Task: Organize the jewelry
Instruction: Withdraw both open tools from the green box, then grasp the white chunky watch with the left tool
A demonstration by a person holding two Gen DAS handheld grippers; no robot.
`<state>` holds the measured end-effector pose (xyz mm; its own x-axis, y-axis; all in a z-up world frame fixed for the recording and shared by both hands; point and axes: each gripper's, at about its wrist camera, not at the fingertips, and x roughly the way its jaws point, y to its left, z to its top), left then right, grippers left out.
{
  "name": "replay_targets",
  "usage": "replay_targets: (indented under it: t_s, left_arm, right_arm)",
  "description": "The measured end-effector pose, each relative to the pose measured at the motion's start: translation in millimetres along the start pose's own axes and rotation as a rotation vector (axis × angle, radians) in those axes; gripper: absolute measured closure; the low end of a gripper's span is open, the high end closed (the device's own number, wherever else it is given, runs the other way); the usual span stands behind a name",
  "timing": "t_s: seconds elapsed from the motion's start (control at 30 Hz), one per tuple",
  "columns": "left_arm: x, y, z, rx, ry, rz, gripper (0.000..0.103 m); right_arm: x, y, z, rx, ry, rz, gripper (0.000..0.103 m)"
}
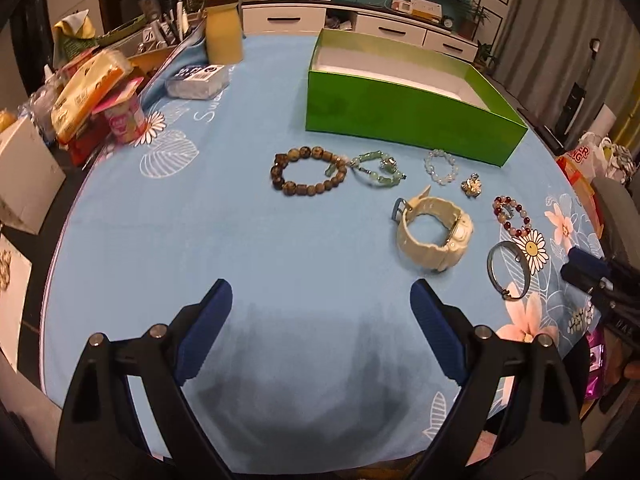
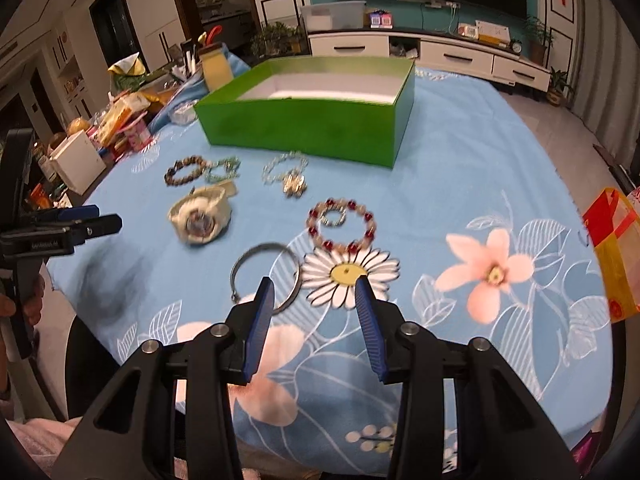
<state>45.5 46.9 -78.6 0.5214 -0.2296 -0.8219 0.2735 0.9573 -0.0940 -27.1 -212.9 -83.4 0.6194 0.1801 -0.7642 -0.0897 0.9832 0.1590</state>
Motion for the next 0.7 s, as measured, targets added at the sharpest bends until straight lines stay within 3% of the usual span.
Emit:
replay_targets:
  t_s: [0.7]
  left_arm:
    - [-3, -39, -3, 0.093, -0.033, -0.099, 0.011]
  right_arm:
    - [20, 9, -4, 0.003, 0.032, 0.028, 0.06]
